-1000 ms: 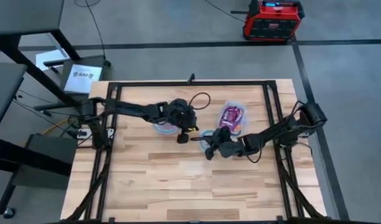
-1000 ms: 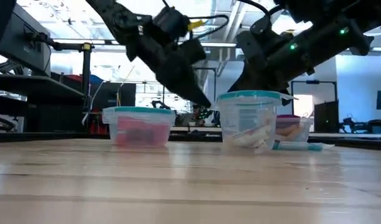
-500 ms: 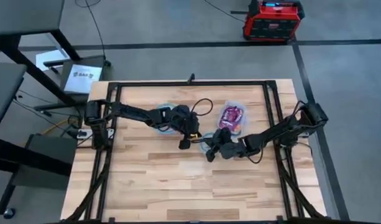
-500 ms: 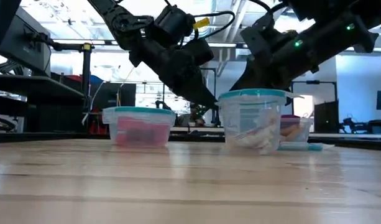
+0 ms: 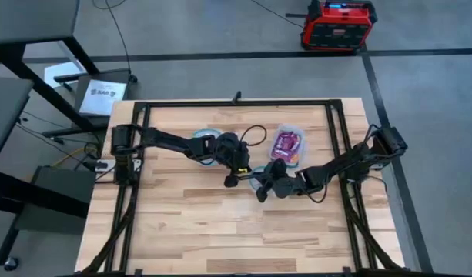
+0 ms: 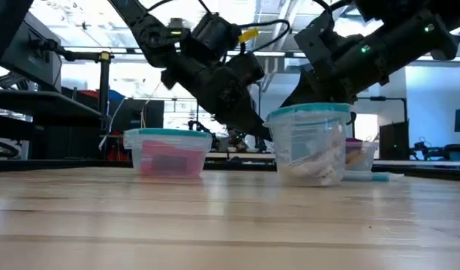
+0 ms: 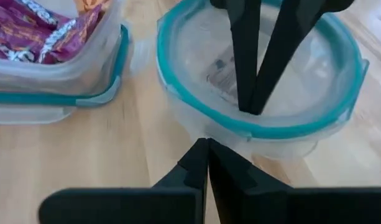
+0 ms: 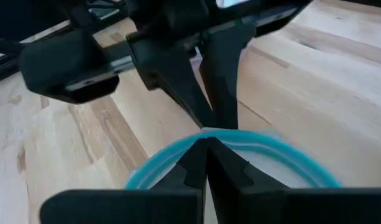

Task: Sort candy
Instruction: Close the center transparent bin with the lid

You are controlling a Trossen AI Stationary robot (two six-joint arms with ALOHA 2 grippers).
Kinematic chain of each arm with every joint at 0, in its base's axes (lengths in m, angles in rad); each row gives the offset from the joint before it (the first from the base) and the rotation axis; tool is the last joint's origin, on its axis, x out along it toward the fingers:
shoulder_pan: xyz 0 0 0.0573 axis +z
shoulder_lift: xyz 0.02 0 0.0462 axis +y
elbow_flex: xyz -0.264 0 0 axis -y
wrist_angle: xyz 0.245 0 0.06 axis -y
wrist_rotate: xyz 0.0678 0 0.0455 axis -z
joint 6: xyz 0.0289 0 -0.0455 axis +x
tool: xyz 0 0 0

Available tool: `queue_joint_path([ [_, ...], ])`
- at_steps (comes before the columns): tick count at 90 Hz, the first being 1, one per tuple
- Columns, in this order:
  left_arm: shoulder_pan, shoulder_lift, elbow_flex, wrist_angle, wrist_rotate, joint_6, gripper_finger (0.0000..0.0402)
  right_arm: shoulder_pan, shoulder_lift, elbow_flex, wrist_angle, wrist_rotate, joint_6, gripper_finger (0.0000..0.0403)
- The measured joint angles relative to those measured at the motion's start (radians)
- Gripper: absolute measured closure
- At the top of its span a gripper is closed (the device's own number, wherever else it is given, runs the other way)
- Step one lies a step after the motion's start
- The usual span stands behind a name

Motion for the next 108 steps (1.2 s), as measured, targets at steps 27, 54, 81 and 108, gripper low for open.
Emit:
queue_joint_path([
  [27, -0.013, -0.144, 0.03, -0.216, -0.099, 0.05, 0.0402, 0.021, -0.074, 0.087, -0.068, -0.016, -0.232, 0.0403],
  [54, -0.054, -0.188, 0.03, -0.187, -0.118, -0.008, 0.0402, 0.143, -0.267, 0.128, -0.319, -0.021, -0.101, 0.0403],
  [81, -0.088, -0.067, 0.056, 0.0, -0.061, 0.026, 0.0402, 0.334, -0.264, 0.06, -0.473, 0.107, 0.303, 0.0403],
  [108, -0.071, -0.008, 0.091, -0.102, -0.102, -0.036, 0.0402, 0.317, -0.215, 0.038, -0.525, 0.161, 0.395, 0.0403],
])
